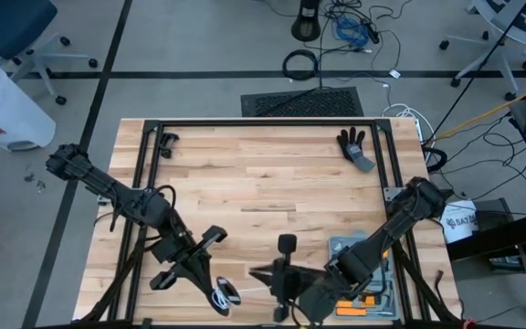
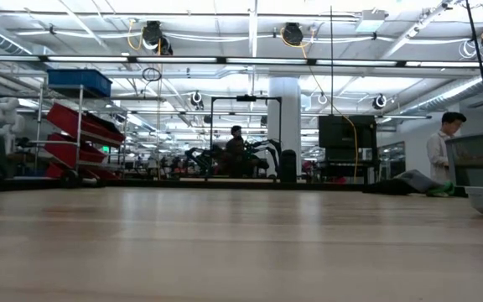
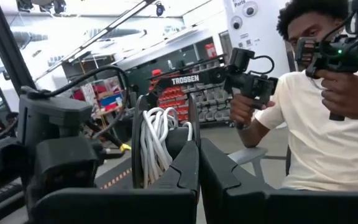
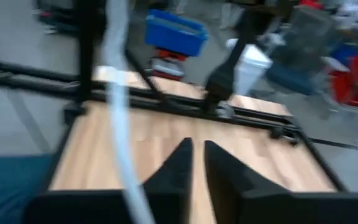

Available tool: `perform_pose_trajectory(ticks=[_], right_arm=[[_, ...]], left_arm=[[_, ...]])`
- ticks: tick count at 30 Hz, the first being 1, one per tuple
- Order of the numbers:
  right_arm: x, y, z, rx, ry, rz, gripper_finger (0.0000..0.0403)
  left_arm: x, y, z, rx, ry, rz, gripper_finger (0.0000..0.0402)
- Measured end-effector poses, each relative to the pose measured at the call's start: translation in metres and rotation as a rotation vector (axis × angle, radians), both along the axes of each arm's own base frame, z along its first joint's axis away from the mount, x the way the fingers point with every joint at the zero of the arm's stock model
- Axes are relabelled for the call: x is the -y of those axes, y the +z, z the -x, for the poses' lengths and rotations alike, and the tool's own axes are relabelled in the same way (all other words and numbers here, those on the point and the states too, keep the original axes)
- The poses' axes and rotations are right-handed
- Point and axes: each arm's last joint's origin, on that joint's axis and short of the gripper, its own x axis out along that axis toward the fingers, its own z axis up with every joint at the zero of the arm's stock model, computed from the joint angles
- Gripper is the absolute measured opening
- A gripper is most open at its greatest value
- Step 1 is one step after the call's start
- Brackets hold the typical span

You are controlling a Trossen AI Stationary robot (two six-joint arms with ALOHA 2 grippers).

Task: Coil cords
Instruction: Coil the white cable wire onto the spool

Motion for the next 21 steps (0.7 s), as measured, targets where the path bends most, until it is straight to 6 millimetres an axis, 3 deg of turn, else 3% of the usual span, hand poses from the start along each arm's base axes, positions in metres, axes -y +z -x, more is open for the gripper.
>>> perform_pose_trajectory(ticks=[2,6,11,21], right_arm=[[-0.001,0.004,0.005,-0.015,0.049,-0.026,0.0008],[-0.002,0.012,0.015,-0.038,0.119,-0.130,0.0016],[-0.006,0.009,0.021,-0.072,0.122,-0.141,0.0024],[0.002,-0.009,0.031,-0.257,0.043,-0.191,0.0137]], left_arm=[[0.000,0.000,0.000,-0.004,0.000,-0.002,0.0002],[-0.002,-0.002,-0.002,-0.022,0.031,-0.006,0.0002],[-0.004,-0.003,-0.004,-0.041,0.076,-0.007,0.0002],[-0.005,-0.005,-0.005,-0.059,0.096,-0.011,0.0002]])
